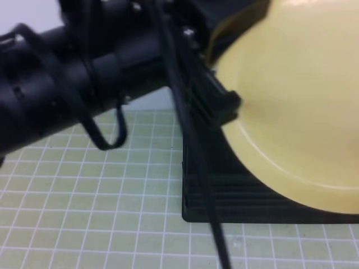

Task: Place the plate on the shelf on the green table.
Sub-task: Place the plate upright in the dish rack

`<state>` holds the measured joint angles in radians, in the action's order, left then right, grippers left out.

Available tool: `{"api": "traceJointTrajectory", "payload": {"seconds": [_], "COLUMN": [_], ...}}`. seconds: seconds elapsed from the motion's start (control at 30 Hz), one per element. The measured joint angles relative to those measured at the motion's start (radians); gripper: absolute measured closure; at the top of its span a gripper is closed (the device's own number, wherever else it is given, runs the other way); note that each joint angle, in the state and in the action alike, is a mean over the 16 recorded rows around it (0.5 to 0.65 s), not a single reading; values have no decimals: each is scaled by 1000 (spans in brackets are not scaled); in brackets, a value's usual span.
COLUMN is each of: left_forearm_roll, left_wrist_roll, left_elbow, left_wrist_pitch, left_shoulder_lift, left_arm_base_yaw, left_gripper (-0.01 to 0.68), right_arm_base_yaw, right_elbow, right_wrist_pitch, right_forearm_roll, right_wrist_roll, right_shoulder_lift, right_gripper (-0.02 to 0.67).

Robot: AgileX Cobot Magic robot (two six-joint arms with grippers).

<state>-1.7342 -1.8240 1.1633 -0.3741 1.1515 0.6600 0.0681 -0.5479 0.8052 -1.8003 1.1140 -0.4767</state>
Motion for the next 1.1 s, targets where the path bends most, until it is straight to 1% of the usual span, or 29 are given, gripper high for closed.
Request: {"api": "traceJointTrajectory", "payload": {"seconds": [0.1, 0.2, 0.37, 0.47, 0.57, 0.67, 0.77, 0.93, 1.03, 1.1], "left_forearm_roll": [-1, -2, -3, -4, -4, -5, -5, -6, -6, -5], "left_wrist_roll": [-8, 10, 52, 78, 106, 127, 136, 138, 131, 123], "left_elbow": [17, 34, 54, 60, 64, 65, 66, 69, 71, 72], "left_wrist_pitch": [38, 54, 63, 57, 42, 23, 7, 5, 37, 74], "left_shoulder_lift": [9, 17, 26, 33, 43, 55, 66, 66, 56, 43], "left_arm_base_yaw": [44, 68, 83, 84, 84, 84, 84, 84, 84, 84], "left_gripper": [668, 668, 666, 651, 605, 519, 422, 282, 231, 224], "right_arm_base_yaw": [0, 0, 0, 1, 1, 2, 3, 3, 2, 2], "right_elbow": [0, 0, 0, 0, 0, -3, -12, -53, -99, -141], "right_wrist_pitch": [-11, -23, -45, -56, -67, -80, -95, -133, -165, -184], "right_forearm_roll": [0, 0, 0, 5, 5, 5, 5, 7, 15, 46], "right_wrist_roll": [3, 6, 21, 38, 68, 113, 159, 228, 266, 280], "right_shoulder_lift": [-12, -23, -36, -42, -46, -50, -57, -84, -112, -141], "right_gripper": [127, 190, 360, 459, 547, 612, 644, 647, 652, 652]}}
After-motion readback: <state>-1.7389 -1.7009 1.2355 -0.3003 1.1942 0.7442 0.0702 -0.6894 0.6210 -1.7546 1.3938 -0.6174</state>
